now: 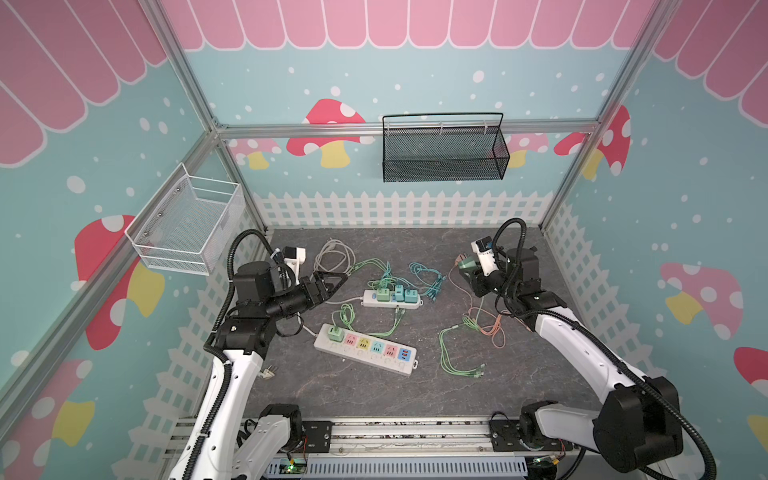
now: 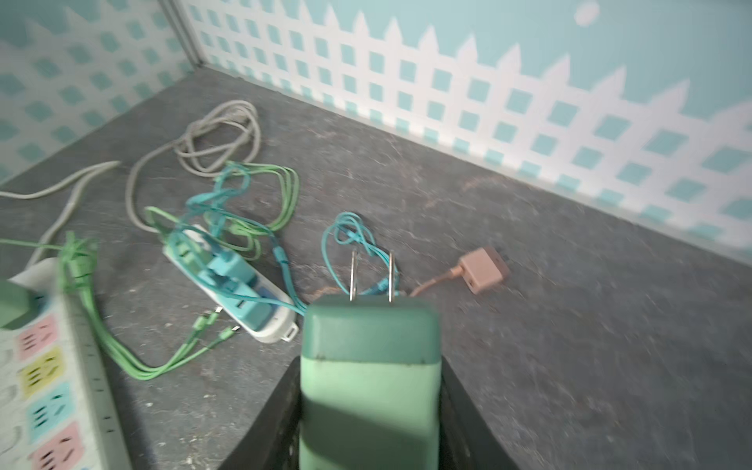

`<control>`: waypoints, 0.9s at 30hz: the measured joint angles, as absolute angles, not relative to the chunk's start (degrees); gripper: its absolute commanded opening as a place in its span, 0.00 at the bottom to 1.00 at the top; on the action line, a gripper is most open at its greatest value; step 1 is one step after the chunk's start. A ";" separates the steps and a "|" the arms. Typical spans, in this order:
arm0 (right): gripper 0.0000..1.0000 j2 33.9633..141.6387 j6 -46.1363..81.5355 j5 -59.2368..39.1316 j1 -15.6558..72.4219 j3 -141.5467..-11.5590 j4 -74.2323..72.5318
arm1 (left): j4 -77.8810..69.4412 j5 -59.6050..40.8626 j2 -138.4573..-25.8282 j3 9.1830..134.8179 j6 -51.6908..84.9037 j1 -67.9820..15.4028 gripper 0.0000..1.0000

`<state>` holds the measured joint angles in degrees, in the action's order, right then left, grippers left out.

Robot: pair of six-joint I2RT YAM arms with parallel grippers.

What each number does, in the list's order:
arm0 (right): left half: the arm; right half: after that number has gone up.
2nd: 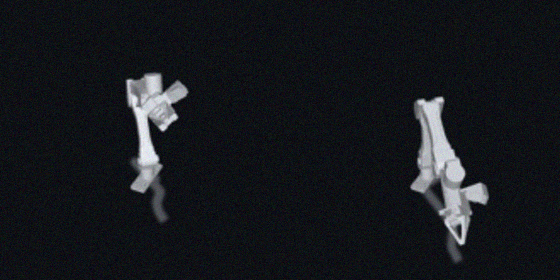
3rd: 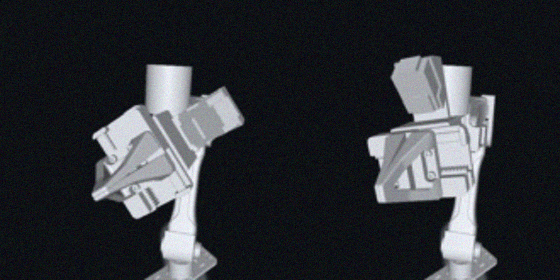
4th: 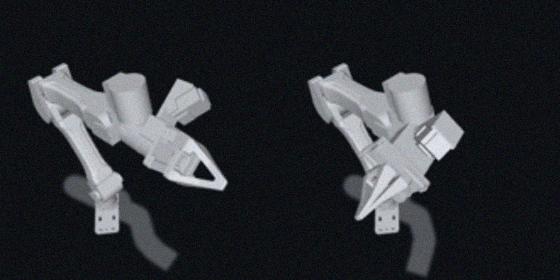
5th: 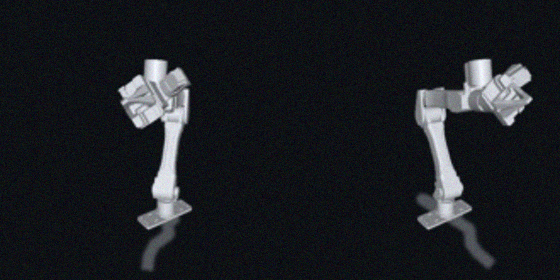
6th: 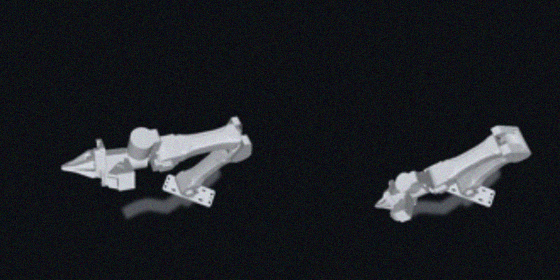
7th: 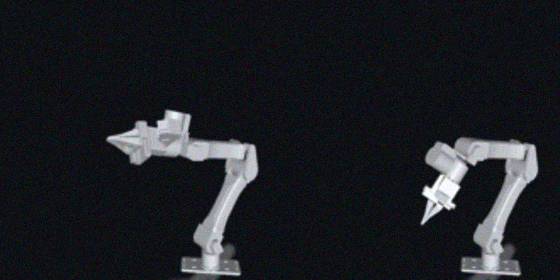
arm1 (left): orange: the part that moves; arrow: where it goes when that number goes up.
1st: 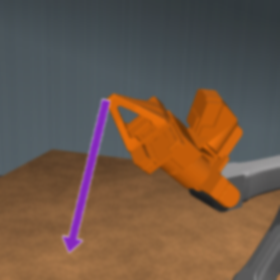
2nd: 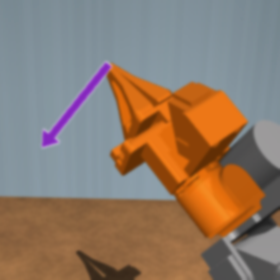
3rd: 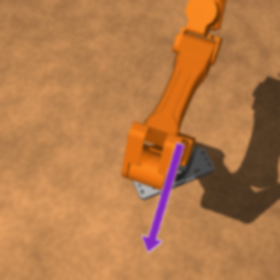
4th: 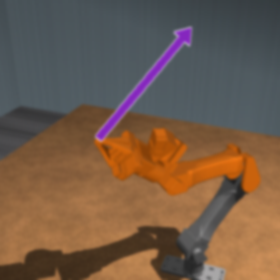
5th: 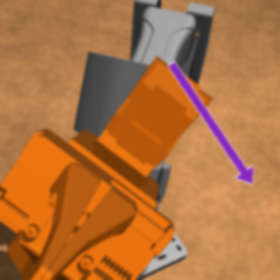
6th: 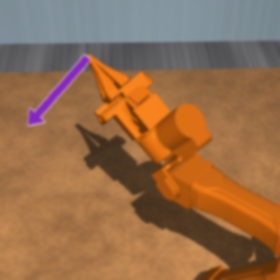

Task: Insert the plug
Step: 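Lift the dark green charger toward the center while the left gripper rises toward it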

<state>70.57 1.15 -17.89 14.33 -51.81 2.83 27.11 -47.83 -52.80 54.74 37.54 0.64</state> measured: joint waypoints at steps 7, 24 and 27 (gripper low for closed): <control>0.06 68.36 -0.75 -26.30 20.73 -52.29 -0.10 | 25.80 -52.18 -57.87 56.03 38.17 -2.04 0.75; 0.05 74.35 -6.28 -30.24 36.47 -61.06 0.40 | 25.85 -47.48 -67.20 64.31 36.16 -18.96 0.73; 0.05 75.59 -7.46 -30.04 38.15 -61.98 1.17 | 25.87 -46.50 -68.45 64.34 36.07 -20.10 0.72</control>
<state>75.59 -7.46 -30.04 38.15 -61.98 1.17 25.87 -46.50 -68.45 64.34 36.07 -20.10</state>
